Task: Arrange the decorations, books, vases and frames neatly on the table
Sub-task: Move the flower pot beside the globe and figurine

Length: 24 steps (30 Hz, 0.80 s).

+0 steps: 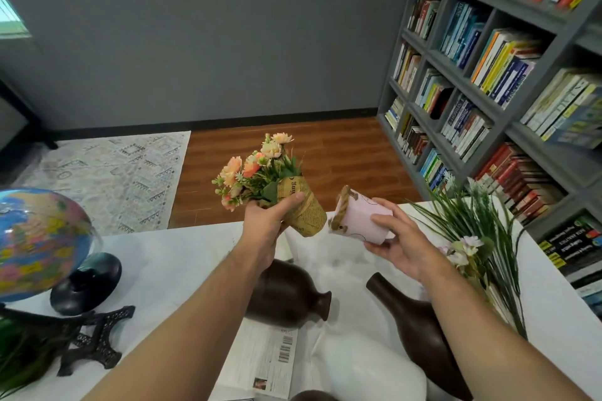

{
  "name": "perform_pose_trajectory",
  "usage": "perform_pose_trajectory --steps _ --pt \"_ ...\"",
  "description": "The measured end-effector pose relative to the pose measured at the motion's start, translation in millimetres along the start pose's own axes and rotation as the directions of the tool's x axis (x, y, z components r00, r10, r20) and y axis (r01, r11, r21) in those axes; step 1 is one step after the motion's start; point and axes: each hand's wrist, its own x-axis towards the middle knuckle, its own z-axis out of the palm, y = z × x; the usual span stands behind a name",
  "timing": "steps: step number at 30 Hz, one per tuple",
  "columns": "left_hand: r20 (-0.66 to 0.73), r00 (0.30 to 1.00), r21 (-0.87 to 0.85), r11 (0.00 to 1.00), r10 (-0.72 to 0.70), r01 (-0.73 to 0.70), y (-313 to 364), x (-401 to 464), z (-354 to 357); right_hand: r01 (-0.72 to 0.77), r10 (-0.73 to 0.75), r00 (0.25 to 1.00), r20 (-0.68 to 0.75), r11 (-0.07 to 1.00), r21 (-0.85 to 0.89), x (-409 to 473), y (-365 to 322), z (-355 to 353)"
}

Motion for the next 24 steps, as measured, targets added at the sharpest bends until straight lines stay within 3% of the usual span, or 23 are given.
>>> perform_pose_trajectory --steps 4,11,18,24 --pt "0.012 0.999 0.011 0.999 0.031 -0.031 7.2 -3.3 3.5 -0.101 0.093 0.995 0.045 0.960 0.261 -12.9 28.9 24.7" --pt "0.060 0.993 0.092 0.990 0.100 -0.105 4.4 -8.5 1.1 -0.190 0.082 0.966 0.245 0.868 0.459 -32.1 51.1 63.5" --pt "0.156 0.975 0.149 0.973 0.155 -0.179 10.7 -18.4 -6.2 -0.191 0.039 0.955 0.295 0.839 0.510 -37.0 58.2 100.5" --pt "0.165 0.986 0.232 0.972 -0.009 -0.030 26.3 -23.6 -19.2 -0.231 0.081 0.951 0.299 0.830 0.508 -41.2 66.1 124.7"
